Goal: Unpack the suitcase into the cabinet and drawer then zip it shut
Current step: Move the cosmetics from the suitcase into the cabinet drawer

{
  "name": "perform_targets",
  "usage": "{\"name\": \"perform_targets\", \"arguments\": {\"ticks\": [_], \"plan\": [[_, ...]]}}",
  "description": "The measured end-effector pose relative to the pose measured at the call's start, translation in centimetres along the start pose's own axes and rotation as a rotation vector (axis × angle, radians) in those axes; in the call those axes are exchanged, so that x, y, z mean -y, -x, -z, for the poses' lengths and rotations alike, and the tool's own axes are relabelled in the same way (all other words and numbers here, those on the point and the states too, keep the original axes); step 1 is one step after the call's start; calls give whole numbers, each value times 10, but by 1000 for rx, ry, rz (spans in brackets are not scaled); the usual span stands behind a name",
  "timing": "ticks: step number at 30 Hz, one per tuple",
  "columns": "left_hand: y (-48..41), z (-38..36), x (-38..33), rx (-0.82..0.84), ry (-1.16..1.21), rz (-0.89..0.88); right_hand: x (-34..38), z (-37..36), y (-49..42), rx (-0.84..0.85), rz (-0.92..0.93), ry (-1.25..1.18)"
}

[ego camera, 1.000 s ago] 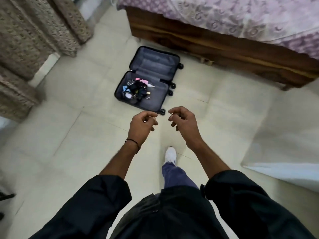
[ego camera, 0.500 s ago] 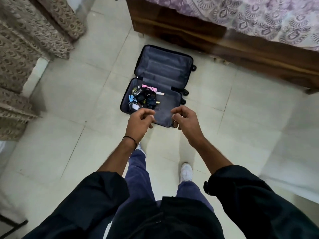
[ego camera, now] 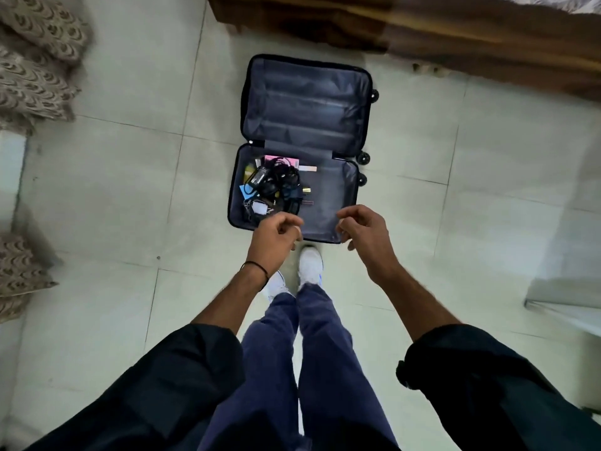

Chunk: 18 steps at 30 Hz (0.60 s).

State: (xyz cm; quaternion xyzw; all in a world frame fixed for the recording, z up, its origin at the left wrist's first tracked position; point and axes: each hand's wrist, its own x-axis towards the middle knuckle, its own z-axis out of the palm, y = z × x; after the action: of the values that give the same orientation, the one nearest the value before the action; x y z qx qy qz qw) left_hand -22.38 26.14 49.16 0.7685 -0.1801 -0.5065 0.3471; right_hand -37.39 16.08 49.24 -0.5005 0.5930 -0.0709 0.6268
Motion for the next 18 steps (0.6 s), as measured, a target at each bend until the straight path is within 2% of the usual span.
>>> {"name": "perform_targets", "arguments": {"ticks": [6,11,15,18], "plan": [[-107,-12,76,-50,29,35,-74,-37,-117,22,-64,24],[-216,-40,180,-65,27,53,-173,-76,-239,41,-76,100],[-315,-68,273,-31,10,16,-260,-103,-342,70,1,319],[-376,-82,323,-39,-27,-78,-312,-117,-403,100,128,602]]}}
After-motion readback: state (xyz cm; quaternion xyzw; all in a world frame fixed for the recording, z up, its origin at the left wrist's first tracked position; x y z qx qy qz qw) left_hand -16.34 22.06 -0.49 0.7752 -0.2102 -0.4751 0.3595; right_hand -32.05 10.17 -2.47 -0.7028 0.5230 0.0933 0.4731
